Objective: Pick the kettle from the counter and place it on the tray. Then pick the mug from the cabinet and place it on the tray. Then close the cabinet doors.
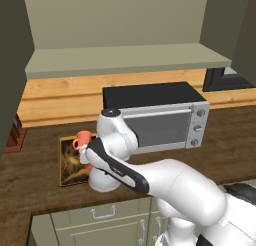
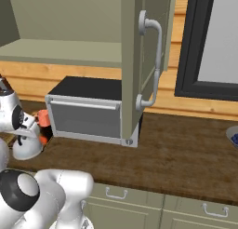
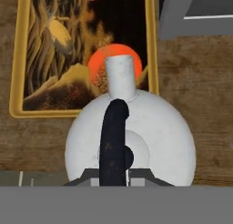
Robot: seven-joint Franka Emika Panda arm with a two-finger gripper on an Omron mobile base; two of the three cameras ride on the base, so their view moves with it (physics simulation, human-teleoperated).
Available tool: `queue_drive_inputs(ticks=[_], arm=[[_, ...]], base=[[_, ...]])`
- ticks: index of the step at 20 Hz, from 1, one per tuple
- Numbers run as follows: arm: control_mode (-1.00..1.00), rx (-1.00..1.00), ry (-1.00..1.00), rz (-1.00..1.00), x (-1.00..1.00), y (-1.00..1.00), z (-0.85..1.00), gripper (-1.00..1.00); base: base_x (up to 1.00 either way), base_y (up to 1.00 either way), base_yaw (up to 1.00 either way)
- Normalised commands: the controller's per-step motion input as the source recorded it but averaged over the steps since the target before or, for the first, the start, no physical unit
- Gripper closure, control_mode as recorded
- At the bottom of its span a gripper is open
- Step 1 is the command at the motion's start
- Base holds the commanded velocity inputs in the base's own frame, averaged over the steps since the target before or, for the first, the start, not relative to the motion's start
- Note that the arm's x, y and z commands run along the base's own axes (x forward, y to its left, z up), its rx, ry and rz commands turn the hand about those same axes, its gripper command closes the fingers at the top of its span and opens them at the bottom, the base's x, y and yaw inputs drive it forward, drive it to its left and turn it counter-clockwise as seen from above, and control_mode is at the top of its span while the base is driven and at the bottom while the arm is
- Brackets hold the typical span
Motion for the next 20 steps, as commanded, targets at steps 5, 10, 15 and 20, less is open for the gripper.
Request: queue_drive_inputs(ticks=[5, 10, 15, 20], arm=[[-1.00, -0.03, 0.00, 0.00, 0.41, 0.41, -0.02, 1.00], [-1.00, -0.01, 0.00, 0.00, 0.35, 0.27, -0.18, 1.00], [-1.00, 0.00, 0.00, 0.00, 0.41, 0.13, -0.20, 1.00], [-1.00, 0.00, -0.02, 0.00, 0.42, 0.14, -0.15, 1.00]], base=[[0.00, 0.00, 0.00], [0.00, 0.00, 0.00], [0.00, 0.00, 0.00], [0.00, 0.00, 0.00]])
